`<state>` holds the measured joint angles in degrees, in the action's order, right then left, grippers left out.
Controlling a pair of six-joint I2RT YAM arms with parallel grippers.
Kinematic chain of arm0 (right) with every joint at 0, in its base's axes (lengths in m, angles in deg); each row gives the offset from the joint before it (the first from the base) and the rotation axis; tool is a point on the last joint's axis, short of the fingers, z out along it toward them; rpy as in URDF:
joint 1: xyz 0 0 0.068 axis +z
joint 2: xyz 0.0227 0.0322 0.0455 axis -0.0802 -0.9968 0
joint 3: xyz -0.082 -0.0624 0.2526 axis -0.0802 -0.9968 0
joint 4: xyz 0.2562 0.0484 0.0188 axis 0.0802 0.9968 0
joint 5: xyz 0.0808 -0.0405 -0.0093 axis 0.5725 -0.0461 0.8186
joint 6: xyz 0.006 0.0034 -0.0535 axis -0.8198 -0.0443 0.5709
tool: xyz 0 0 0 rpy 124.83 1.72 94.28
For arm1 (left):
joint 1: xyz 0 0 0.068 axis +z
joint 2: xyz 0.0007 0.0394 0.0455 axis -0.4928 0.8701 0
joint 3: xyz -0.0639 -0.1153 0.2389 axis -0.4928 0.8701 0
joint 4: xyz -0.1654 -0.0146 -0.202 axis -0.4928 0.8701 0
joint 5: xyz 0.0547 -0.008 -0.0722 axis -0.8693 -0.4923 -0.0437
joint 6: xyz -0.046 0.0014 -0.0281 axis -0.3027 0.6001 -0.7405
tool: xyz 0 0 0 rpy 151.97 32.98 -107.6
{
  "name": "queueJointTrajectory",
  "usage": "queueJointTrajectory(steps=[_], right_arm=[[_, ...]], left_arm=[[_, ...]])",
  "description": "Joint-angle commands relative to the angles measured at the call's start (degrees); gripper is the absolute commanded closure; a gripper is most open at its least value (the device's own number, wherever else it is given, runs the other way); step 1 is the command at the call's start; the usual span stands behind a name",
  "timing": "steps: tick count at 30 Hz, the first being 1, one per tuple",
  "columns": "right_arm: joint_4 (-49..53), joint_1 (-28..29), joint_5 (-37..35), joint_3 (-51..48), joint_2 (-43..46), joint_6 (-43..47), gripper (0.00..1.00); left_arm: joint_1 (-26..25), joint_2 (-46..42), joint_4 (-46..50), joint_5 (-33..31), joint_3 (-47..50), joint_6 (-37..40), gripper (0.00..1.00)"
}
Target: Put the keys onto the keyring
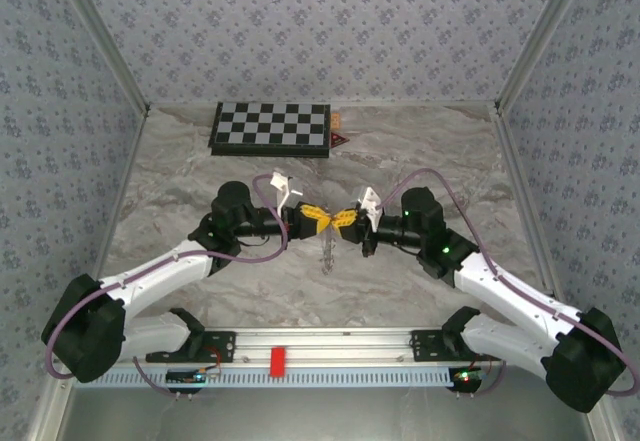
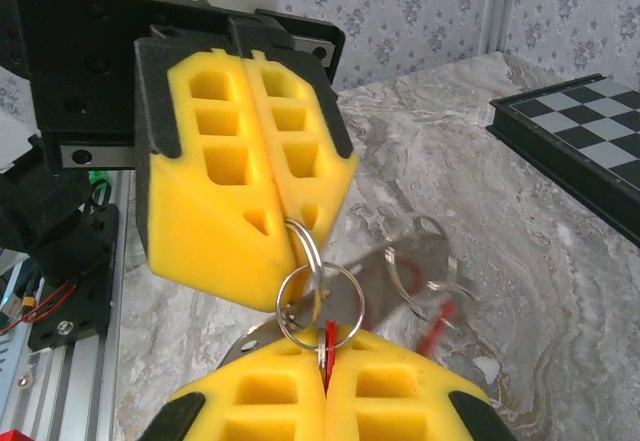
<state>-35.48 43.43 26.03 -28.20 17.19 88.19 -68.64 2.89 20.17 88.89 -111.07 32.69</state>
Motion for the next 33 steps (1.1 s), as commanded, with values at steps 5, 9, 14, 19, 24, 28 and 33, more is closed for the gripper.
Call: queueJointTrajectory(steps=[5, 9, 14, 19, 24, 28, 33], right_arm=[[3.70, 1.98, -2.73, 3.28, -0.60, 3.35, 1.00], [3.59, 2.52, -3.46, 3.28, -0.52, 3.64, 1.00], [3.36, 2.33, -5.28, 2.50, 0.66, 3.66, 1.00], [3.41, 1.87, -6.51, 2.09, 2.68, 3.66, 1.00], [3.58, 1.86, -7.10, 2.65, 2.80, 3.55, 1.00], [3.58, 1.91, -7.80, 3.12, 3.18, 3.57, 1.00], [3.49, 1.86, -9.63, 2.98, 4.33, 3.65, 1.00]], left_arm=[[-0.59, -0.14, -1.69, 1.10, -2.92, 1.06, 1.00], [-0.54, 0.08, -1.58, 1.18, -3.01, 1.14, 1.00], [-0.56, -0.39, -0.46, 0.32, -2.79, 1.82, 1.00], [-0.61, -0.58, 2.91, -0.48, -3.10, 3.97, 1.00], [-1.37, 0.23, 7.35, -0.57, -4.27, 6.70, 1.00], [-1.56, 0.61, 9.10, -1.03, -4.23, 7.80, 1.00], [-1.56, 0.21, 11.16, -2.45, -4.12, 9.46, 1.00]])
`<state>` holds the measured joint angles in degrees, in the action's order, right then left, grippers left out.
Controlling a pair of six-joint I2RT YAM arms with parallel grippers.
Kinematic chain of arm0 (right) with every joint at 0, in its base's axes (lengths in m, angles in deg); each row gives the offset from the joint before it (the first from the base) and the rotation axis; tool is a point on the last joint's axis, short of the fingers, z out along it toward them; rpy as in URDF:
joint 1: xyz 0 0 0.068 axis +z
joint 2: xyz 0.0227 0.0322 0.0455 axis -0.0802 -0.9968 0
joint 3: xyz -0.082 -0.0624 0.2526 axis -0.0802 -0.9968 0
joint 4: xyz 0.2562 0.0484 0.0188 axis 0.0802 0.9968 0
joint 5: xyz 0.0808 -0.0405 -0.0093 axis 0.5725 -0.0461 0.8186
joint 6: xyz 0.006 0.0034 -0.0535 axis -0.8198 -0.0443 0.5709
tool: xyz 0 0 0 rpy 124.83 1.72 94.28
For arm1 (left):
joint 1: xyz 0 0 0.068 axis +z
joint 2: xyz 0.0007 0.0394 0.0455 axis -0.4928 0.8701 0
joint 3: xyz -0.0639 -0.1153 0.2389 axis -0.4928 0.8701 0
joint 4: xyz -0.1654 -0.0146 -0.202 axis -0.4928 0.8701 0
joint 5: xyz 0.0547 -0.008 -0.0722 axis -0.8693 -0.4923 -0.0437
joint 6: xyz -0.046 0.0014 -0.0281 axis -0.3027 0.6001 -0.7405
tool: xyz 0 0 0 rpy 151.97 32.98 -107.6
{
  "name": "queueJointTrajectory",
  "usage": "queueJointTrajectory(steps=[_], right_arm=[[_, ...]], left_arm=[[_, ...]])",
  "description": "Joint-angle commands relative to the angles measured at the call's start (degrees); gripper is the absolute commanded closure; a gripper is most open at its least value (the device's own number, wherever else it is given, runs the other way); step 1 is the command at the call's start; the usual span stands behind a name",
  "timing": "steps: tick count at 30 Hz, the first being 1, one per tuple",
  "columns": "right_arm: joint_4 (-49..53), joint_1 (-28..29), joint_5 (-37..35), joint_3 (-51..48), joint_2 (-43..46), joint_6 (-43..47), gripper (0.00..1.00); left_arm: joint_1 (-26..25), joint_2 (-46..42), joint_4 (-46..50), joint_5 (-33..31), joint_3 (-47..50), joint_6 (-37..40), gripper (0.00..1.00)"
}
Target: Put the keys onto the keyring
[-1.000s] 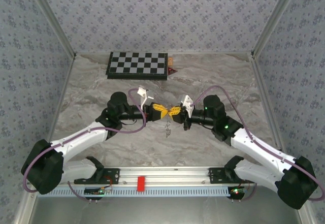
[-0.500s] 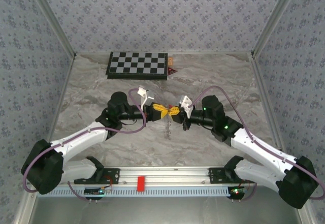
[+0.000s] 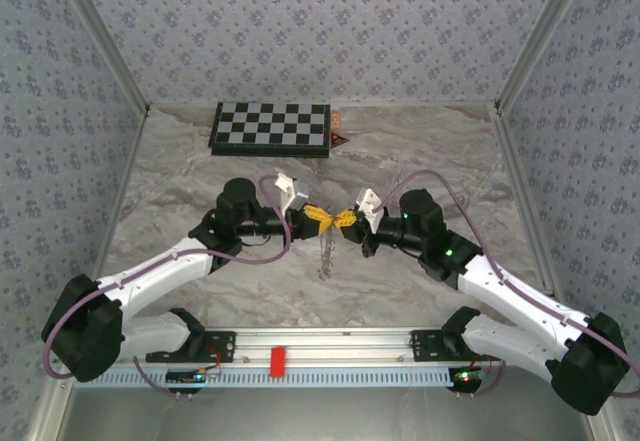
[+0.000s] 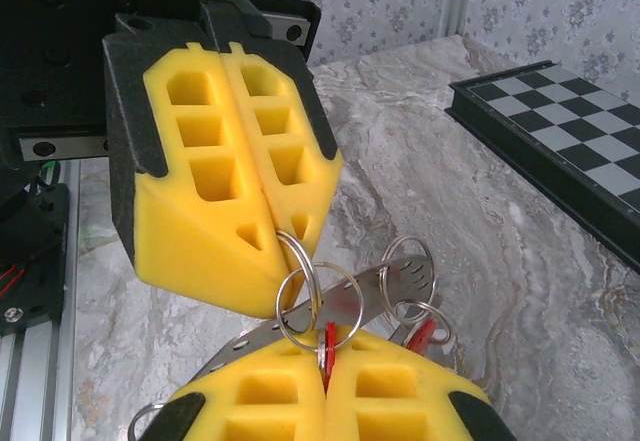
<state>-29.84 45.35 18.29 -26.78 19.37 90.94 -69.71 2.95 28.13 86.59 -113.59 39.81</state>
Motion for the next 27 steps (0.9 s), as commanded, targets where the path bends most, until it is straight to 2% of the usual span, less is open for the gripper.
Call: queueJointTrajectory(steps=[1, 7, 18, 19, 23, 27], right_arm=[[-2.10, -0.06, -2.16, 1.48, 2.44, 0.89, 1.00], [-1.35, -0.17, -3.81, 1.56, 3.06, 1.22, 1.00], [-0.39, 0.21, -2.41, 3.25, 1.58, 1.70, 1.00], [-0.39, 0.20, -2.57, 3.28, 1.68, 1.70, 1.00], [-0.45, -0.05, -3.70, 3.13, 2.05, 1.62, 1.00], [-0.47, -0.32, -4.68, 3.04, 1.92, 1.42, 1.00]], left_arm=[[-0.39, 0.19, 3.74, -0.45, -1.59, 2.68, 1.00], [-0.39, -0.57, 7.00, -2.23, -1.88, 4.98, 1.00], [-0.66, 1.69, 7.54, -0.96, -3.22, 4.70, 1.00], [-0.62, 1.64, 7.69, -1.16, -3.24, 4.65, 0.98], [0.16, 0.68, 8.06, -2.48, -3.22, 3.85, 0.65], [1.46, -0.97, 7.85, -3.05, -2.47, 2.93, 0.60]])
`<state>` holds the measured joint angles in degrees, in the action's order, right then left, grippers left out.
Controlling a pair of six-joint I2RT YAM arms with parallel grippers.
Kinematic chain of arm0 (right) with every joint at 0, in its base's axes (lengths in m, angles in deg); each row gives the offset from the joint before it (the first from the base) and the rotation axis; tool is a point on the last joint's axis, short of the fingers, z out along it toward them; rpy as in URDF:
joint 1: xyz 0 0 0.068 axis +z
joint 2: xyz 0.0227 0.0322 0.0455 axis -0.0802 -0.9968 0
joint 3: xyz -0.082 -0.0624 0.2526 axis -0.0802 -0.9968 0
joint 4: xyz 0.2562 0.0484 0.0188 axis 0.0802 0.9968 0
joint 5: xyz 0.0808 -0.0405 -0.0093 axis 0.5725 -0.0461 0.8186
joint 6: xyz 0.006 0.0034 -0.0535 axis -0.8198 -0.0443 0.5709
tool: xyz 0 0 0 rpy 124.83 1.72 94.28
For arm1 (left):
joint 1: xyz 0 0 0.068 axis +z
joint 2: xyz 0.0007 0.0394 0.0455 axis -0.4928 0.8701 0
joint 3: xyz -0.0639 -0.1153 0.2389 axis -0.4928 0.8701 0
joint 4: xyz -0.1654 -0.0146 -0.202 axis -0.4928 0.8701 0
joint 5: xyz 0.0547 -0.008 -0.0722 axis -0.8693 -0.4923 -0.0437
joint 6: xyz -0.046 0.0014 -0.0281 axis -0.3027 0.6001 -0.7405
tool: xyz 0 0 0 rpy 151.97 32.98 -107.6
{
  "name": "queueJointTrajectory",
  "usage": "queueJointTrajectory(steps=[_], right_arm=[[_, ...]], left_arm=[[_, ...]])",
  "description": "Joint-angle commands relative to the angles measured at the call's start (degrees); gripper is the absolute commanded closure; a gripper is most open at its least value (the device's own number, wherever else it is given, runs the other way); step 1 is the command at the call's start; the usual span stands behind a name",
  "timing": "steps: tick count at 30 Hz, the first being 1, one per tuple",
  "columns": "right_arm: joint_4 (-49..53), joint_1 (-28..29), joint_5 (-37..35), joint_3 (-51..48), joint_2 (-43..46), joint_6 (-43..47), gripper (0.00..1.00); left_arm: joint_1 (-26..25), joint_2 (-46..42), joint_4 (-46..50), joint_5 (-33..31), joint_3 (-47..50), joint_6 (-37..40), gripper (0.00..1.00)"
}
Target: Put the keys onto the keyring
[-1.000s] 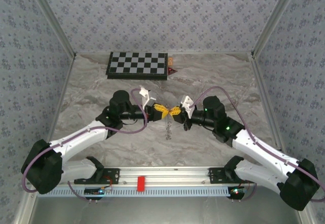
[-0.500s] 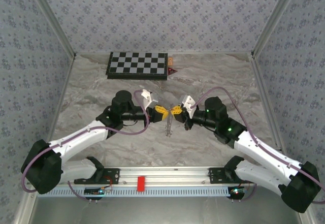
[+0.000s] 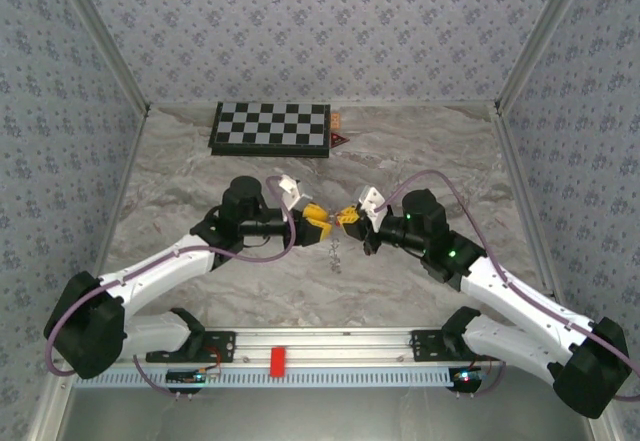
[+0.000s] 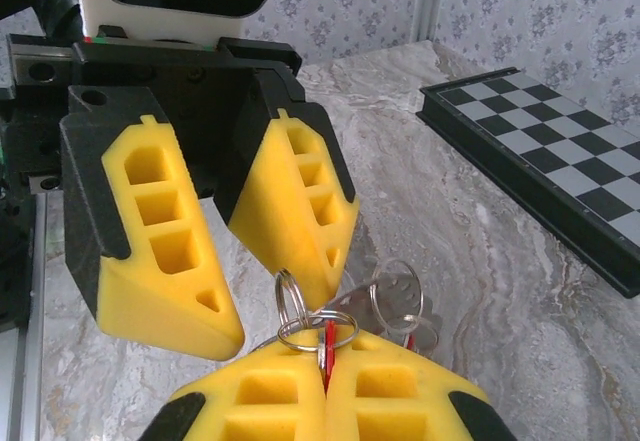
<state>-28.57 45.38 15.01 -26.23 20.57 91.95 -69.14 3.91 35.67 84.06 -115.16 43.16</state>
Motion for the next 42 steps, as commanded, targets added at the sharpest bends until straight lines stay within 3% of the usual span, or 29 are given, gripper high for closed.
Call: queueJointTrajectory(steps=[1, 3, 7, 18, 24, 30, 36, 42], right_arm=[[-1.73, -0.39, -1.48, 2.49, 0.60, 0.43, 1.00], [-1.71, -0.52, -1.97, 2.61, 0.01, 0.28, 1.00], [-0.72, -0.69, -4.79, 3.71, -2.28, -0.08, 1.00], [-6.55, 0.75, -7.04, 7.97, -14.29, -5.26, 1.00], [-10.51, 4.42, -8.02, 14.11, -24.88, -7.22, 1.00], [-15.65, 4.52, -6.09, 23.36, -36.94, -10.32, 1.00], [-16.51, 2.60, -2.44, 35.56, -49.38, -12.35, 1.00], [-20.18, 0.34, -0.40, 34.66, -53.22, -14.81, 1.00]], left_arm=[[1.18, -2.44, 0.26, -0.79, -0.66, -0.53, 0.59], [1.74, -3.65, -0.14, -2.00, -0.05, -1.11, 0.57], [2.27, -6.62, -1.29, -6.95, 1.65, -2.45, 0.37], [2.74, -18.77, -0.69, -25.85, 7.63, -5.27, 0.01], [2.79, -27.09, 1.57, -35.01, 10.44, -5.70, 0.00], [2.87, -36.40, 1.77, -43.69, 14.35, -7.22, 0.00], [2.87, -42.85, 4.51, -46.19, 16.22, -7.74, 0.00], [2.93, -46.90, 7.02, -48.16, 17.39, -8.00, 0.00]])
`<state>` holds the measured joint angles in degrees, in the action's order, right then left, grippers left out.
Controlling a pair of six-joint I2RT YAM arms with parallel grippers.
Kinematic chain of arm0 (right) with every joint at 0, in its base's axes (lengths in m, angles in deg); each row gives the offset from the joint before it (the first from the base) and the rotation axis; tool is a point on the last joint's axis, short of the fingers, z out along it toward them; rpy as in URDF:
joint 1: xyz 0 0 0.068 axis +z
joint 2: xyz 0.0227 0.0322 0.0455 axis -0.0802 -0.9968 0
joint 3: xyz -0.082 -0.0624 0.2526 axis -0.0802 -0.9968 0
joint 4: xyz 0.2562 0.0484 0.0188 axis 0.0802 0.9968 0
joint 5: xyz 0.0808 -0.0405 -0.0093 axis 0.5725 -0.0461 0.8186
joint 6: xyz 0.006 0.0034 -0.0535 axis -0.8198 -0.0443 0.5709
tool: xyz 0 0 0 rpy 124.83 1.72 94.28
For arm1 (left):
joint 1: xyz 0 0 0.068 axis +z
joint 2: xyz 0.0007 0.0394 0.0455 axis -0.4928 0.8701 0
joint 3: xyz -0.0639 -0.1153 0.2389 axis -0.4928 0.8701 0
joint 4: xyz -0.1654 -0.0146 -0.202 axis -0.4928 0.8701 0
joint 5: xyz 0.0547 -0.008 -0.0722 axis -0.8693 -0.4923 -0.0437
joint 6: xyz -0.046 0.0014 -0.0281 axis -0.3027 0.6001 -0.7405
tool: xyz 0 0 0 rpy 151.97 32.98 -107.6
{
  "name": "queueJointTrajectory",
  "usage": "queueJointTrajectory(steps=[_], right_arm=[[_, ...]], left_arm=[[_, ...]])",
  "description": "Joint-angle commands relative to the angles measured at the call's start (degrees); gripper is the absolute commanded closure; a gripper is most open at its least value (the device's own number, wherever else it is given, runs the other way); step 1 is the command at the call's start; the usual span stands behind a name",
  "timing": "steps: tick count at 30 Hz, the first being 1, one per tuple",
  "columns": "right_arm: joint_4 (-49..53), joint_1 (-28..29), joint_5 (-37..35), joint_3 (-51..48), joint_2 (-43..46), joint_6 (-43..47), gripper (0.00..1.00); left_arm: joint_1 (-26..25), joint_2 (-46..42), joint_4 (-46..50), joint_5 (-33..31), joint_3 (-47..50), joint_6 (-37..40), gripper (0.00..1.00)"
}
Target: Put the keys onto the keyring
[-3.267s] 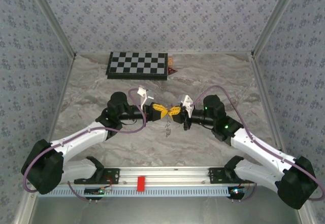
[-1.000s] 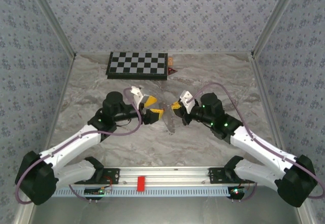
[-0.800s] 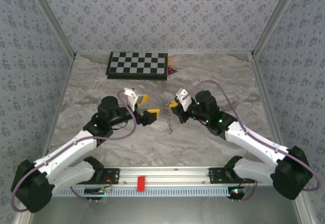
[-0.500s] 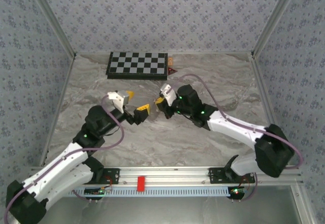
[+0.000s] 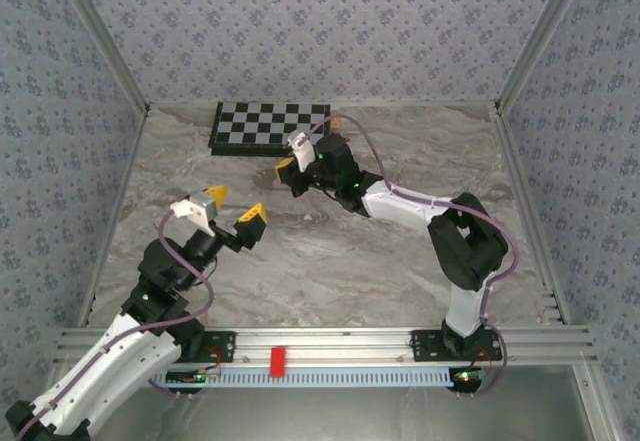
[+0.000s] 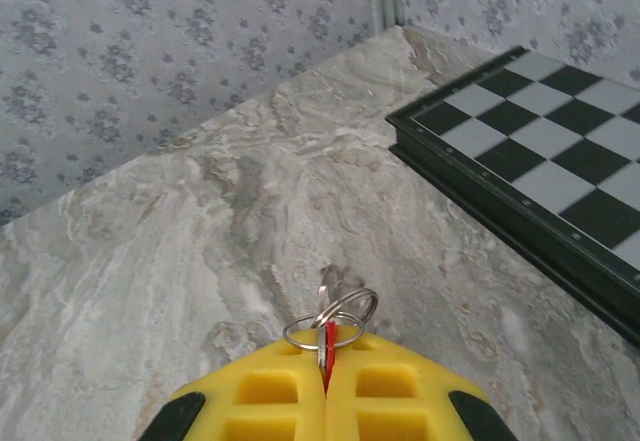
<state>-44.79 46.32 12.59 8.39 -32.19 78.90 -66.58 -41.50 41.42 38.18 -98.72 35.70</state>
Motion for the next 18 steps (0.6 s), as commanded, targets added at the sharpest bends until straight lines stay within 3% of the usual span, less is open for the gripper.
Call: queueJointTrajectory(steps=[1, 18], right_arm=[[-3.98, -0.58, 1.79, -0.78, -0.13, -1.51, 1.00], [0.46, 1.70, -0.12, -17.54, 7.16, -0.72, 1.00]], left_arm=[[0.36, -1.84, 1.10, -2.96, 1.39, -0.64, 0.00], [0.52, -0.09, -0.19, -4.73, 2.58, -0.89, 0.00]])
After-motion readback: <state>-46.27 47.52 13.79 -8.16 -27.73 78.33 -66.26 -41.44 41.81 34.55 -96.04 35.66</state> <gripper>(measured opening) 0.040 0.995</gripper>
